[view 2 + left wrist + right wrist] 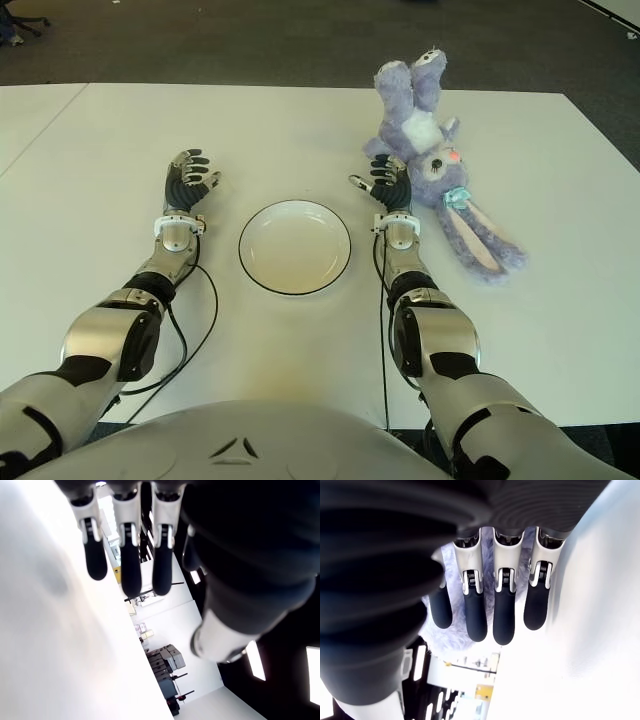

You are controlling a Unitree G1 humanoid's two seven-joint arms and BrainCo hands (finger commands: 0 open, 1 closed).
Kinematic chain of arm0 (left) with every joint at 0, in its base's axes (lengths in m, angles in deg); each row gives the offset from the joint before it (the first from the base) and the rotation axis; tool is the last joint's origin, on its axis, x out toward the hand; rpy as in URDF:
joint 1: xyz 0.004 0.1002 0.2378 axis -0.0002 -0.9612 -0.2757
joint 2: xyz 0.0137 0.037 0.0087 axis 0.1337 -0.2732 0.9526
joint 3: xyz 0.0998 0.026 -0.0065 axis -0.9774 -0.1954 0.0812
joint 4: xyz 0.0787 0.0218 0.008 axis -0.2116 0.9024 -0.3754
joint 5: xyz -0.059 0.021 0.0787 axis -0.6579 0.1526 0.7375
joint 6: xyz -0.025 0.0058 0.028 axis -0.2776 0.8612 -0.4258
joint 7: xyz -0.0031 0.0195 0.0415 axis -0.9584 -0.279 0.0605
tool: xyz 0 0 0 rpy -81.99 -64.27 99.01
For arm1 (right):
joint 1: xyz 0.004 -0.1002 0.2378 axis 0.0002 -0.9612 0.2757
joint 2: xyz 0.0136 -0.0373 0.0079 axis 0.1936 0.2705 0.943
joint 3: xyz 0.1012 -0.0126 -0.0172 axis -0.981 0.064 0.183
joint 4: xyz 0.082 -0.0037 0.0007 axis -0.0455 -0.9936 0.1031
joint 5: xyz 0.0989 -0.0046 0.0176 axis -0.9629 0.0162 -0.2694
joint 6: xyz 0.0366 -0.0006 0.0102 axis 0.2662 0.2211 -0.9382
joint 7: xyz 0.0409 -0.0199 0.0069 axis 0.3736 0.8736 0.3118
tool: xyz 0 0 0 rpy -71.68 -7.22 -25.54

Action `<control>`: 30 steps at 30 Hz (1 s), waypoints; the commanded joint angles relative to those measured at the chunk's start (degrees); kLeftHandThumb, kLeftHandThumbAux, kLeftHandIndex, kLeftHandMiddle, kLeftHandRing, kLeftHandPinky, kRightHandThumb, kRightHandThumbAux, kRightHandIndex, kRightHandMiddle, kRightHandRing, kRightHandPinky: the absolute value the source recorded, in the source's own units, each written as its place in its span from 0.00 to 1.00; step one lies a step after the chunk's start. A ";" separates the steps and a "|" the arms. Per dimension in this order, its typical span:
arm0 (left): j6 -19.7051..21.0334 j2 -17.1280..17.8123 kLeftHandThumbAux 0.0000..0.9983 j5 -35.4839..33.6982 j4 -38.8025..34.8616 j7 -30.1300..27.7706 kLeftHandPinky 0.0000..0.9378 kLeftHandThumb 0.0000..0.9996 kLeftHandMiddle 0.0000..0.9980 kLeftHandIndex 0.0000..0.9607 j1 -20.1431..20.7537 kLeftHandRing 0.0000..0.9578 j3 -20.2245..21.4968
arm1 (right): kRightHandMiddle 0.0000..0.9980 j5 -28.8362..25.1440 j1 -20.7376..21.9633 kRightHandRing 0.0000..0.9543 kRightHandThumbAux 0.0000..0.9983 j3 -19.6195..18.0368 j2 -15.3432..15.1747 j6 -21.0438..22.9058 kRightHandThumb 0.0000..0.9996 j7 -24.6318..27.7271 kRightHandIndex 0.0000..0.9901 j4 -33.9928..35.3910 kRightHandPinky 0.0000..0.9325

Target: Put the doll into the plate.

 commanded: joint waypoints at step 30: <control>5.47 -3.80 0.83 1.19 7.04 0.25 0.38 0.16 0.34 0.26 -11.16 0.37 -1.45 | 0.33 0.99 -10.78 0.36 0.82 1.95 6.59 -1.99 0.11 -7.51 0.23 -5.71 0.34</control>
